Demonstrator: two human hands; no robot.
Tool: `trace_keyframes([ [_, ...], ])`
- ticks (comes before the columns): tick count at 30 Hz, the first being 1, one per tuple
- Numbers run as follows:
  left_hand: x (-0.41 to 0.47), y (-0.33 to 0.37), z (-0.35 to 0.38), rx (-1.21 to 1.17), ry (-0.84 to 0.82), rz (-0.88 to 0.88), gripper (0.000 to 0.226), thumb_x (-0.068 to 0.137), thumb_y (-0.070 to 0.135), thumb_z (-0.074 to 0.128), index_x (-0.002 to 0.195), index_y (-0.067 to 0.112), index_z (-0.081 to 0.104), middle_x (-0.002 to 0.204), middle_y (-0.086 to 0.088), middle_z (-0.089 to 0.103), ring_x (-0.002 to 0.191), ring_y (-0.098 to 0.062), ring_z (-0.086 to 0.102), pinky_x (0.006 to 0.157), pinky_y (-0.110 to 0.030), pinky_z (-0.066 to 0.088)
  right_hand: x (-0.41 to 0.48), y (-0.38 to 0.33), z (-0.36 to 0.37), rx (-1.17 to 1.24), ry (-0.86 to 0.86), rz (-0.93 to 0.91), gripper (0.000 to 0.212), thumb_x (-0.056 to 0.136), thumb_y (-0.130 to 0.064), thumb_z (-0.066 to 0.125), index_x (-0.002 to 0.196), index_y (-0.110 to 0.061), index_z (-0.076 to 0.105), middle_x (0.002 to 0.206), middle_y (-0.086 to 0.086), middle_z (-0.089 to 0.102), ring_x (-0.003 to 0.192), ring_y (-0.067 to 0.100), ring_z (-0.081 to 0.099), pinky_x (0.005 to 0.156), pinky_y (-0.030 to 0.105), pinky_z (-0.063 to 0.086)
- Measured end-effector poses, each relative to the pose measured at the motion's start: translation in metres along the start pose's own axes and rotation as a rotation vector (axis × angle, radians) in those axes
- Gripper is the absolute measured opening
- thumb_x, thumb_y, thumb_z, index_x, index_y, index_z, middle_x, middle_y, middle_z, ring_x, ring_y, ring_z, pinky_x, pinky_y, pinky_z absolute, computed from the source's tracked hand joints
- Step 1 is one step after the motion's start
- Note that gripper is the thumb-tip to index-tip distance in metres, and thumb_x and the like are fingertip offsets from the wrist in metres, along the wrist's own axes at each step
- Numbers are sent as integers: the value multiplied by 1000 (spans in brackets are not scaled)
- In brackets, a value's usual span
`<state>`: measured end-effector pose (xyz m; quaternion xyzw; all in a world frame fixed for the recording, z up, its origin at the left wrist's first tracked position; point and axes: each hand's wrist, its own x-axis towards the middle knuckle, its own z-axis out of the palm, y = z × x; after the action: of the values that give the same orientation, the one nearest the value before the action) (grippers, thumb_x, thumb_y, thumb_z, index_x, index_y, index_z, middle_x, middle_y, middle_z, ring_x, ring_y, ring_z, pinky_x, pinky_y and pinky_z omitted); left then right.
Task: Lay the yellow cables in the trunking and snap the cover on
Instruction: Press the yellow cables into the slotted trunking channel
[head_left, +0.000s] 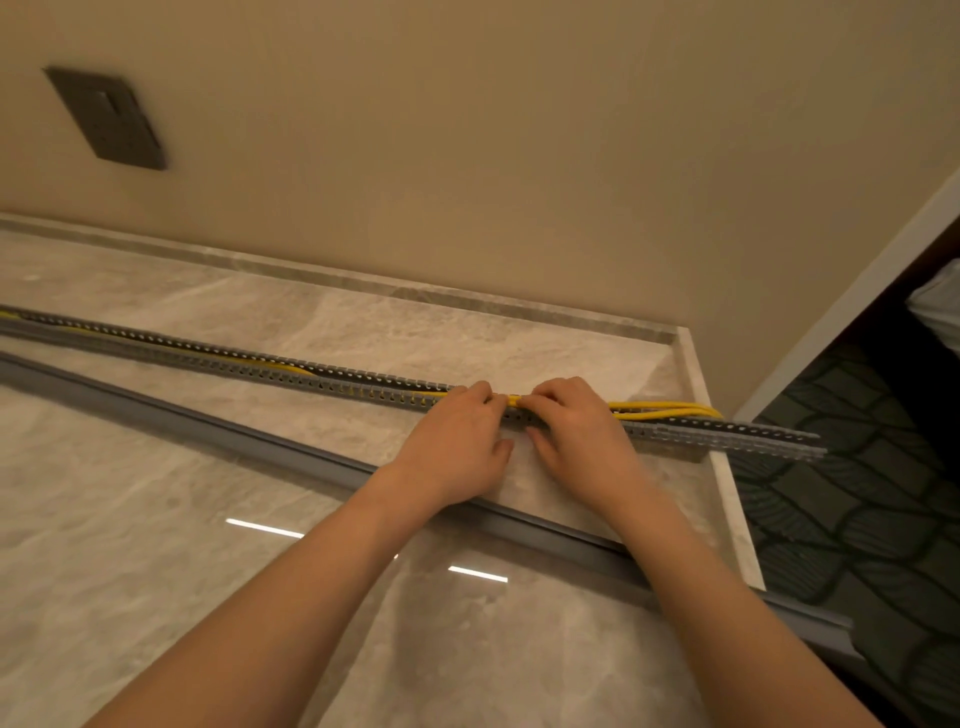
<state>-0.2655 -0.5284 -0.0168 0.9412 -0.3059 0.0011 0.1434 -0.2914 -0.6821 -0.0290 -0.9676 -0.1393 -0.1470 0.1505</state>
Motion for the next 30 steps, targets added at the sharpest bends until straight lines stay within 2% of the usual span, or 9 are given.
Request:
trace_keyframes([
  [10, 0, 3, 10, 76, 67, 23, 40, 89, 29, 45, 123, 7, 47, 114, -9, 51, 105, -24, 42, 93, -32, 33, -2, -21, 13, -19, 79, 112, 35, 70, 1, 66, 105, -2, 61, 100, 15, 62, 91, 31, 55, 80, 36, 44],
  [15, 1, 2, 8, 67, 64, 17, 37, 88, 31, 47, 116, 7, 52, 110, -9, 54, 104, -24, 43, 93, -33, 34, 5, -22, 10, -26, 38, 191, 32, 78, -2, 57, 110, -8, 60, 110, 10, 60, 99, 27, 51, 83, 29, 34],
  [18, 2, 1, 6, 74, 60, 16, 38, 89, 32, 47, 119, 9, 53, 109, -8, 55, 105, -24, 44, 93, -33, 34, 3, -23, 9, -10, 44, 218, 33, 80, -3, 57, 112, -11, 61, 111, 7, 62, 101, 25, 52, 85, 28, 36],
  [22, 3, 0, 5, 89, 45, 25, 38, 89, 32, 46, 118, 9, 54, 110, -8, 56, 106, -24, 44, 94, -33, 34, 0, -27, 10, 7, 99, 275, 29, 81, -6, 58, 107, -14, 68, 101, 6, 67, 95, 24, 58, 77, 29, 40],
  [27, 2, 1, 5, 88, 23, 21, 37, 91, 31, 43, 119, 10, 54, 111, -8, 56, 107, -24, 47, 103, -34, 28, 3, -27, 12, -81, 28, 331, 25, 84, -15, 54, 105, -22, 67, 98, 0, 65, 96, 21, 55, 70, 34, 45],
  [30, 5, 1, 0, 78, 26, 14, 35, 91, 31, 44, 116, 10, 57, 108, -9, 58, 103, -26, 51, 97, -35, 32, 5, -25, 12, -82, 9, 311, 25, 85, -14, 54, 105, -21, 67, 98, 1, 66, 97, 22, 54, 68, 34, 45],
])
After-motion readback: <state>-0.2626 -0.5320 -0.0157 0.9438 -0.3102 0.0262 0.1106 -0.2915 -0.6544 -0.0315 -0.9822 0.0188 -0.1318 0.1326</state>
